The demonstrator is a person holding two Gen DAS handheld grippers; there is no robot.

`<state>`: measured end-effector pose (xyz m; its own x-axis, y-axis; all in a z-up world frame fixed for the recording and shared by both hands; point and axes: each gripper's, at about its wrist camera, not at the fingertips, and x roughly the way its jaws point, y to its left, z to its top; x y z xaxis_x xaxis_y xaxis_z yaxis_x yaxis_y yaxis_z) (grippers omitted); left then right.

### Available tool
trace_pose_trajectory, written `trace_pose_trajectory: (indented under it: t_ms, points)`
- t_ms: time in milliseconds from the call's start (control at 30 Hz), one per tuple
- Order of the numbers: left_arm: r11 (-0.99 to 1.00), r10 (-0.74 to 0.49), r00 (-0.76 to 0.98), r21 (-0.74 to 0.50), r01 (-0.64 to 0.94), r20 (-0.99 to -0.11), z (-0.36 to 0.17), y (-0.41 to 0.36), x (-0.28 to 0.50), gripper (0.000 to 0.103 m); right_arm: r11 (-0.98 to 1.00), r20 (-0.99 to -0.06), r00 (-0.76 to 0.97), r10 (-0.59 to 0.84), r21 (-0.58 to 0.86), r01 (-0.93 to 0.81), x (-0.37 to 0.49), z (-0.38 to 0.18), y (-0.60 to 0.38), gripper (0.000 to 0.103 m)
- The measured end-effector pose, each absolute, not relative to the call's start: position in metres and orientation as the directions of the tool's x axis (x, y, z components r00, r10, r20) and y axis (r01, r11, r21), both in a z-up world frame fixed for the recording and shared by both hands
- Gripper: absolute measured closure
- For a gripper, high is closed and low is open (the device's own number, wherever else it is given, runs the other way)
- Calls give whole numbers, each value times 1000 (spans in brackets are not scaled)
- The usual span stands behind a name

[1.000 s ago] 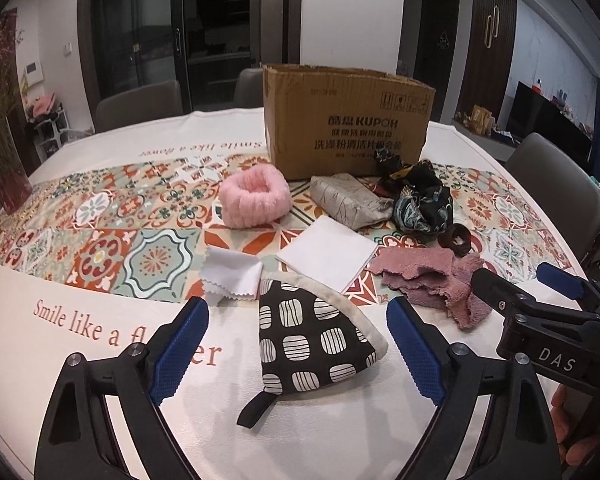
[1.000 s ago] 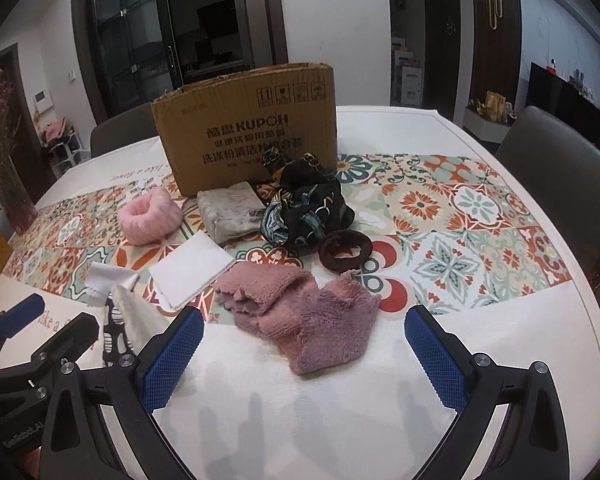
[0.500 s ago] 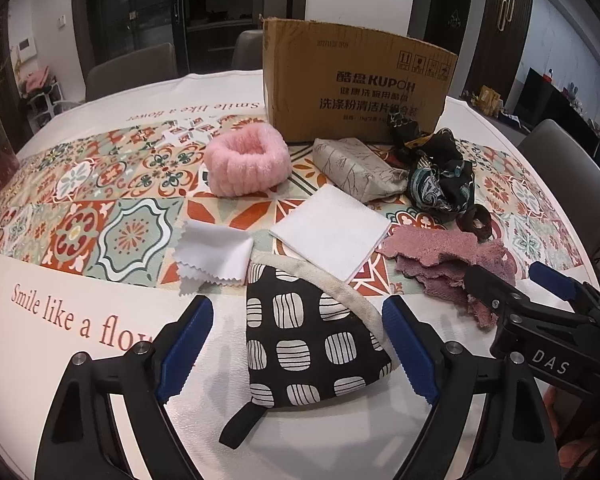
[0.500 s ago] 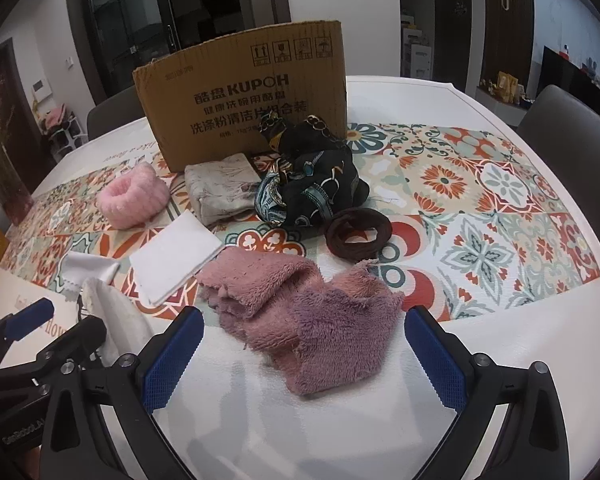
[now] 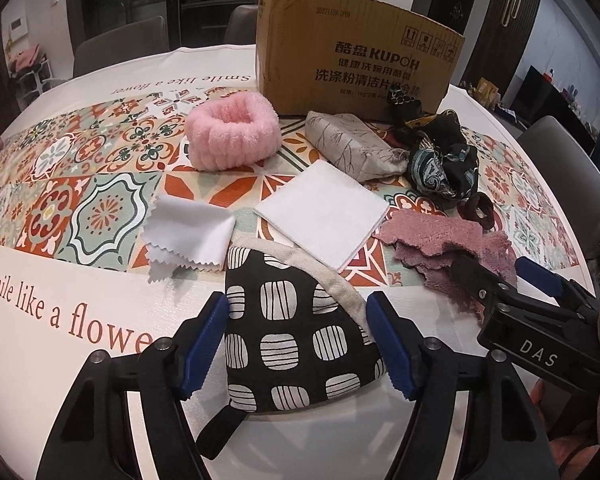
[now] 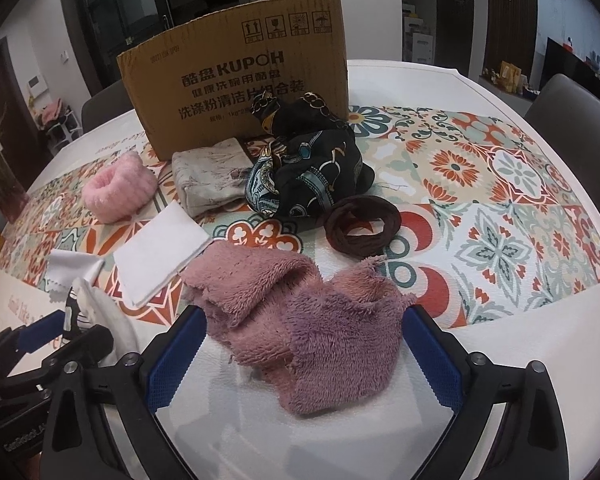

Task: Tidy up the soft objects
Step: 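Grasp the black-and-white pouch with the left tool while the right grasps the pink towel, then lift the pouch and pink towel and carry both toward the cardboard box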

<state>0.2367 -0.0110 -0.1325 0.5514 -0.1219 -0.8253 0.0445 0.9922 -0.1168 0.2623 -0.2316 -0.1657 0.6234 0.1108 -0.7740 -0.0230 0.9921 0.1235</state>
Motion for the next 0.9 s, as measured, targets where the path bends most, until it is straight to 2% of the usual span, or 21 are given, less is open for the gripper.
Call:
trace_pose_trajectory:
  t_ms: [67, 267, 433, 500, 600, 700, 900]
  points:
    - [992, -124, 550, -119, 44, -826, -133, -11, 237, 38, 992, -777, 620, 110, 120, -26, 264, -167, -230, 6]
    - [992, -122, 555, -110, 55, -823, -131, -13, 235, 47, 994, -786, 611, 100, 99, -35, 265, -172, -226, 23]
    - [993, -120, 561, -103, 63, -819, -129, -13, 234, 53, 996, -783, 615, 91, 86, -37, 264, -170, -226, 43]
    - [992, -126, 562, -108, 65, -817, -128, -13, 232, 55, 994, -783, 614, 103, 99, -40, 264, -169, -227, 57]
    - [991, -134, 566, -115, 70, -813, -124, -12, 230, 58, 992, -785, 607, 122, 117, -48, 263, -167, -227, 68]
    - [990, -141, 578, -115, 81, -804, -120, -12, 227, 62, 991, -786, 604, 132, 127, -51, 261, -164, -226, 75]
    - [988, -155, 605, -119, 100, -781, -107, -11, 219, 65, 988, -765, 628, 145, 139, -59, 250, -150, -224, 77]
